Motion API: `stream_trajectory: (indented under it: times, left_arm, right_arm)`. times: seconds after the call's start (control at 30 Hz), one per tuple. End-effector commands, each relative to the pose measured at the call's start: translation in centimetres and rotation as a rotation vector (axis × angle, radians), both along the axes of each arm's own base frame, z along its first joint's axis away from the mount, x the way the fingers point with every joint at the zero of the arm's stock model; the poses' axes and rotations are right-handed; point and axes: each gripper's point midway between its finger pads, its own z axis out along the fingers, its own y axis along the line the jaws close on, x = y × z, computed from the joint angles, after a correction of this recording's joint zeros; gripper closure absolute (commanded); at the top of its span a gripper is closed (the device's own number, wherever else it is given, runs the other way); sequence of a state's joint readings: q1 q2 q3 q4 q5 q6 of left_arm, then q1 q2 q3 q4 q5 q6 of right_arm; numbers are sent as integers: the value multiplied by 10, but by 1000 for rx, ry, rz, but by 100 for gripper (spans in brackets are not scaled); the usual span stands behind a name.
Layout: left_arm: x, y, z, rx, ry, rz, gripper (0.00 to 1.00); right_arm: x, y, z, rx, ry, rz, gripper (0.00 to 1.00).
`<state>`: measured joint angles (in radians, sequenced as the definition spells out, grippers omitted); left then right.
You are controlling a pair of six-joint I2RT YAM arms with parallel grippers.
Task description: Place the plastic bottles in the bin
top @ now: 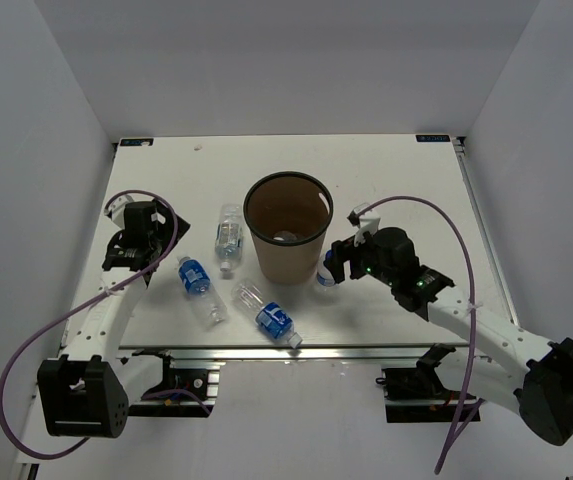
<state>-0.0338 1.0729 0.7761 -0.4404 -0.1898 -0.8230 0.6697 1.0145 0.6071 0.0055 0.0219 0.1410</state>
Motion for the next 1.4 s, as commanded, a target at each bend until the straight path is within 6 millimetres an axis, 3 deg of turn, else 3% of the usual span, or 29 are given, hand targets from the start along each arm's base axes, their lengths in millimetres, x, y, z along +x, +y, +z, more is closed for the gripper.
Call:
stream_trajectory:
  times: [0.0,0.33,0.43,0.5,0.53,0.63,0.73,0.8,0.83,0.87,0.9,0.97,1.0,1.07,1.1,1.23,1.3,1.37]
  left_arm:
    - [1,1,4,8,-16,-3,2]
    - [2,-3,1,-6,-14,-22,2]
    - [2,-5,1,-9,-9,-30,2]
    - [1,-3,1,-5,-9,-24,2]
    - [0,-3,1,-3,-8,-22,2]
    - [-1,-1,2,1,-7,-15,2]
    - [-1,0,2,-1,-6,1,2]
    - [-2,1,2,-10,-5,14,2]
    - [-2,1,2,-12,-6,19,2]
    - [-2,1,1,-14,-2,24,2]
    - [-2,1,2,-20,-2,31,2]
    - [-4,2,0,-22,8,39,2]
    - [-5,3,0,-22,11,45,2]
    - [-8,4,-2,-23,21,58,2]
    - [-10,5,-3,-32,27,73,2]
    - [-23,1,-19,-70,79,89,2]
    - [-29,-1,-24,-87,88,87,2]
    - [-35,0,-32,-88,111,98,2]
  right_arm:
    - [11,12,25,92,-123,16,20]
    - [12,22,13,122,-133,57,27]
    - [13,24,12,128,-132,60,34]
    - [15,24,16,139,-148,51,43]
    - [13,22,15,142,-147,46,54]
    - [13,15,30,177,-183,9,74]
    - [18,-2,43,172,-213,-89,78]
    - [23,-21,72,191,-283,-188,78]
    - [24,-32,72,176,-288,-234,79]
    - [26,-39,114,229,-364,-272,81]
    - [29,-52,131,236,-400,-339,81]
    - [27,-59,170,283,-483,-359,83]
    - [23,-57,204,303,-560,-319,83]
    - [23,-50,242,346,-643,-278,83]
    - [17,-45,275,370,-707,-226,83]
    - [17,3,306,376,-753,2,83]
    - [7,30,309,404,-739,154,83]
    - [14,52,298,422,-670,218,83]
